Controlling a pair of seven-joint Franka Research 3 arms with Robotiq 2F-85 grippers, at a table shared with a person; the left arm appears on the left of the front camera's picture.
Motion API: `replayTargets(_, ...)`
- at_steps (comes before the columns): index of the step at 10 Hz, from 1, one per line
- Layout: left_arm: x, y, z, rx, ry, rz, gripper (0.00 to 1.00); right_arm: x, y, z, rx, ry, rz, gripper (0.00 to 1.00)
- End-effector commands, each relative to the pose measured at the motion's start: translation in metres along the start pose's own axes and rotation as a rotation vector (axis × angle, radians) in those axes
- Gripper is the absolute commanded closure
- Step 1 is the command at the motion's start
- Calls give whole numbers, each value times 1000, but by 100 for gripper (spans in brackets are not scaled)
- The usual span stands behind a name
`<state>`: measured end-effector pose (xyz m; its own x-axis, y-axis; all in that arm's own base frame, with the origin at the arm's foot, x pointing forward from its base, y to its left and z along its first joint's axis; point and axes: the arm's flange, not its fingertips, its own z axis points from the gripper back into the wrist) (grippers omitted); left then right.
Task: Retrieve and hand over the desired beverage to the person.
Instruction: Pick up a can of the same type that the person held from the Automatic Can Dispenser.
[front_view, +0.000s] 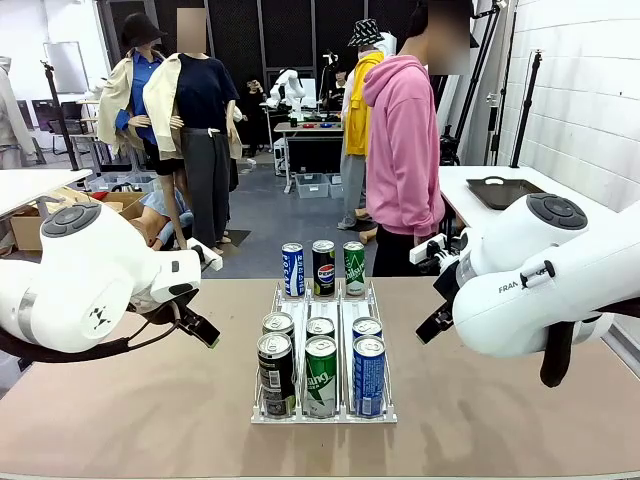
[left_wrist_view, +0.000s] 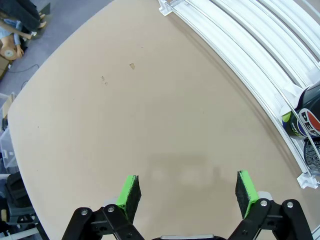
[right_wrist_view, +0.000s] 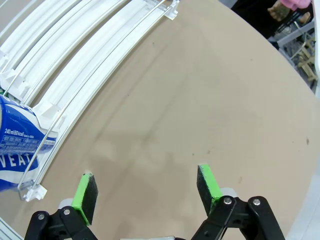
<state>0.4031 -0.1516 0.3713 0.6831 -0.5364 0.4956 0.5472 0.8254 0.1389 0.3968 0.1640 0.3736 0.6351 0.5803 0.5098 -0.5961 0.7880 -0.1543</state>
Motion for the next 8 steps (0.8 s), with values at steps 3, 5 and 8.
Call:
replayTargets(3, 8, 20, 19, -8, 24, 15, 0, 6, -10, 15, 10, 20, 18, 0)
replayTargets(5, 26, 52, 48, -75, 45, 34, 0, 20, -34, 49, 61, 55, 39, 0)
replayTargets(8, 48, 114, 89, -368, 75, 45, 0, 32, -84, 102, 211, 50, 26, 0)
